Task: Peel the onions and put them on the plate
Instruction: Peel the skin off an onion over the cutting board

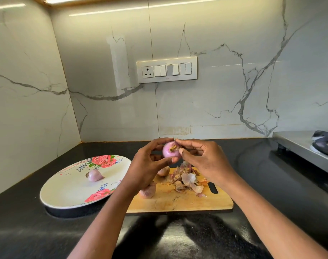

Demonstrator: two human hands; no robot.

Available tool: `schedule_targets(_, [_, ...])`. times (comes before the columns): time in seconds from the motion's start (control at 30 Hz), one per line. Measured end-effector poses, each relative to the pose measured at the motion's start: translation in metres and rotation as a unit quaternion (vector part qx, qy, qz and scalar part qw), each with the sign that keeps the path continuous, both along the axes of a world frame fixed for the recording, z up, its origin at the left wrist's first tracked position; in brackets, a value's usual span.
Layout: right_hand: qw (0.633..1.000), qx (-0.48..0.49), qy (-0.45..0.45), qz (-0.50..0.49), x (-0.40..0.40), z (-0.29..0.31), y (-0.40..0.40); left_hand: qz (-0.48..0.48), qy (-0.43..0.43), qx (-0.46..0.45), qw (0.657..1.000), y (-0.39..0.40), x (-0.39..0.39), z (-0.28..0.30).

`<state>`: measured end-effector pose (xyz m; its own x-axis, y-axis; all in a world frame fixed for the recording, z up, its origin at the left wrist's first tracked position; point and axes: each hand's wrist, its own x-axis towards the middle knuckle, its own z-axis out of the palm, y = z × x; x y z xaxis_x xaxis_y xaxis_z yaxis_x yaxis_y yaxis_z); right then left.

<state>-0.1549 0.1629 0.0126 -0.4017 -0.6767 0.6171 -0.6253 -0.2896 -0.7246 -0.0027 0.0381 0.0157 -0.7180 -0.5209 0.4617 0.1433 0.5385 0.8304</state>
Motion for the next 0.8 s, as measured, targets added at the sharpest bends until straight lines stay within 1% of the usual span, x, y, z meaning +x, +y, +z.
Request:
schedule_targets(0.27, [1.000,-0.010,0.009,-0.019,0.0009,-0.0023,-0.0026,0.006,0.002,-0.001,1.000,-0.0012,-0.0014,-0.0018])
schedule_targets(0.43, [0.996,-0.030,0.018,-0.083,0.0002,-0.0040,-0.0060,0.019,0.010,-0.009,1.000,-0.0003,-0.0029,-0.0021])
schedule_targets(0.67, [0.997,-0.018,-0.003,-0.078,0.0006,-0.0016,-0.0057,0.031,0.012,0.000,0.999,-0.0009,-0.0031,-0.0022])
schedule_targets(0.8, [0.998,0.002,-0.010,-0.055,-0.0010,-0.0006,-0.0037,0.046,0.013,0.005,0.999,-0.0007,-0.0016,0.0001])
